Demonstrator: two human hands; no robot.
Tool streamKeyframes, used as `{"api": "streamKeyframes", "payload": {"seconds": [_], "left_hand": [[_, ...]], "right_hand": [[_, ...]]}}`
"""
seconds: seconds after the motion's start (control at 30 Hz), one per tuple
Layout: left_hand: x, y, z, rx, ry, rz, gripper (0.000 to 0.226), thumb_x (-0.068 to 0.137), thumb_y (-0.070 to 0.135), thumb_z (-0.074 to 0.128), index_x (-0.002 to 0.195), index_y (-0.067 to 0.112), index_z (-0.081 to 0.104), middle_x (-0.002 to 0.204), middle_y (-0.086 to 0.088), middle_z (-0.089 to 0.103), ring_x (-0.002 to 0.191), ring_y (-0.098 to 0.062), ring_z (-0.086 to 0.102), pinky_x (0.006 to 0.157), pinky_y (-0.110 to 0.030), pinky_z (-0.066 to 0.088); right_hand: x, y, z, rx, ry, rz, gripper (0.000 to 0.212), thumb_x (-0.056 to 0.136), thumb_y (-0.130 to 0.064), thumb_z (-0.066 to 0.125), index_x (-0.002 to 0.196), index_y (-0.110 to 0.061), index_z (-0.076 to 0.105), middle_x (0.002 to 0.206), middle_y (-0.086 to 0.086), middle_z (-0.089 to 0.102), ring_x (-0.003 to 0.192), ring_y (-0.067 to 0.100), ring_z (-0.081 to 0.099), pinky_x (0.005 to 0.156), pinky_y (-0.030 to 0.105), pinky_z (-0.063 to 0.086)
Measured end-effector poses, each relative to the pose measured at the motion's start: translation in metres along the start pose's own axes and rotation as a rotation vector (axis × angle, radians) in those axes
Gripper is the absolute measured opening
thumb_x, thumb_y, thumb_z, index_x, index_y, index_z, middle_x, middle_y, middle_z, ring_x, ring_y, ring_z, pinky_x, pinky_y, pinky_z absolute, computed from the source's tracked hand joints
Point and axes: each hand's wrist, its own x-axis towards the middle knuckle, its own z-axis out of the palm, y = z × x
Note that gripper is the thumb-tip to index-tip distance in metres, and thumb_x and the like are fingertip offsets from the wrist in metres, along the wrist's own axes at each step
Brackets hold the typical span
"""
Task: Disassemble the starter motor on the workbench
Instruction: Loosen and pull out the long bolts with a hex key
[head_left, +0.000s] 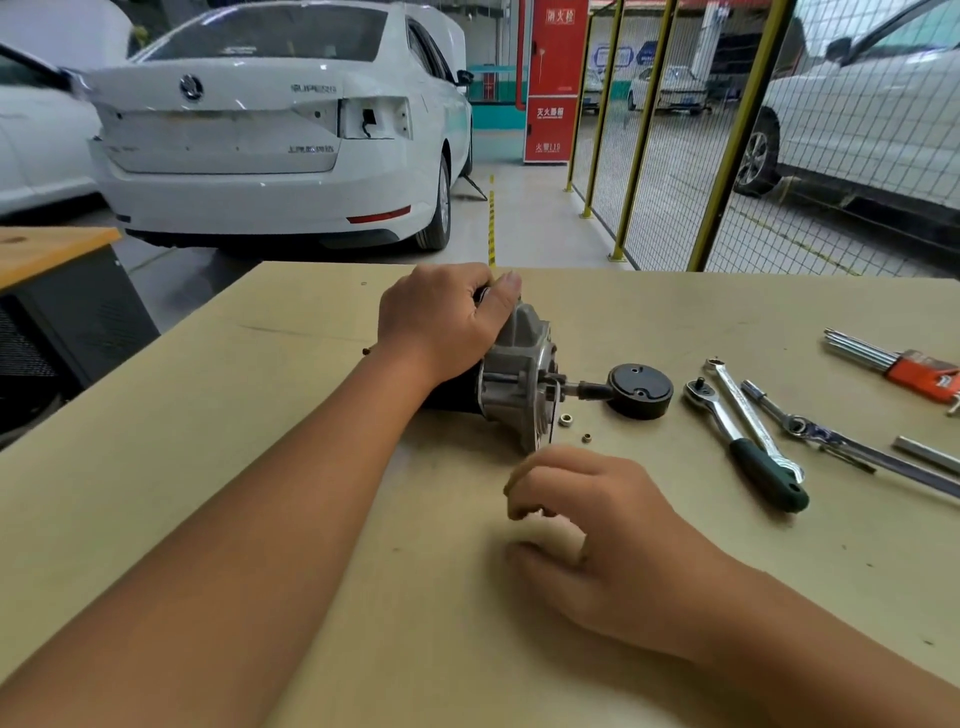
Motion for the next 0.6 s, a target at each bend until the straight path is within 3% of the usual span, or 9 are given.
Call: {"api": "streamKeyframes", "payload": {"seconds": [0.07, 0.17, 0.37, 0.43, 0.53, 0.6], "left_hand": [[-0.002, 0.001, 0.0, -0.002, 0.016, 0.005, 0.052, 0.1, 0.059, 0.041, 0.057, 0.031, 0.036, 0.053, 0.01, 0.043, 0.055, -0.015, 0.043, 0.053, -0.025, 0.018], [-0.002, 0.0, 0.0, 0.001, 0.023, 0.008, 0.051, 0.099, 0.061, 0.04, 0.06, 0.028, 0.04, 0.055, 0.009, 0.045, 0.057, -0.018, 0.046, 0.052, -0.025, 0.02], [-0.004, -0.001, 0.002, -0.009, 0.048, 0.016, 0.055, 0.097, 0.063, 0.037, 0.073, 0.019, 0.061, 0.065, 0.004, 0.055, 0.066, -0.023, 0.052, 0.054, -0.03, 0.027], [-0.004, -0.001, 0.003, -0.022, 0.047, 0.012, 0.057, 0.095, 0.065, 0.035, 0.075, 0.019, 0.061, 0.068, 0.005, 0.058, 0.067, -0.022, 0.053, 0.056, -0.031, 0.031], [-0.004, -0.002, 0.003, -0.032, 0.051, 0.017, 0.059, 0.095, 0.066, 0.034, 0.076, 0.019, 0.064, 0.07, 0.004, 0.061, 0.068, -0.022, 0.055, 0.057, -0.033, 0.039], [-0.003, -0.002, 0.004, -0.034, 0.058, 0.02, 0.058, 0.096, 0.065, 0.035, 0.076, 0.019, 0.064, 0.068, 0.004, 0.06, 0.067, -0.022, 0.055, 0.056, -0.033, 0.041]], "right_hand": [[0.002, 0.002, -0.007, -0.01, 0.047, -0.046, 0.027, 0.085, -0.01, 0.074, 0.104, -0.025, 0.063, 0.116, -0.007, 0.061, 0.091, 0.001, 0.059, 0.079, 0.018, 0.051], [0.015, 0.008, -0.016, -0.118, 0.155, -0.114, 0.018, 0.088, 0.002, 0.071, 0.1, -0.011, 0.072, 0.108, 0.002, 0.068, 0.091, 0.014, 0.066, 0.078, 0.027, 0.053], [0.052, 0.035, -0.051, -0.159, 0.131, -0.144, 0.013, 0.087, -0.017, 0.076, 0.097, -0.008, 0.077, 0.099, 0.006, 0.07, 0.084, 0.02, 0.067, 0.073, 0.035, 0.055], [0.056, 0.045, -0.049, -0.192, 0.119, -0.171, 0.008, 0.089, -0.012, 0.075, 0.096, -0.007, 0.077, 0.094, 0.008, 0.069, 0.081, 0.025, 0.066, 0.069, 0.039, 0.054], [0.051, 0.056, -0.038, -0.169, 0.2, -0.154, 0.013, 0.083, 0.004, 0.078, 0.092, -0.006, 0.079, 0.094, 0.008, 0.069, 0.08, 0.021, 0.067, 0.07, 0.032, 0.054], [0.049, 0.06, -0.034, -0.157, 0.231, -0.148, 0.017, 0.079, 0.004, 0.081, 0.092, -0.008, 0.08, 0.095, 0.008, 0.069, 0.08, 0.017, 0.067, 0.071, 0.026, 0.053]]}}
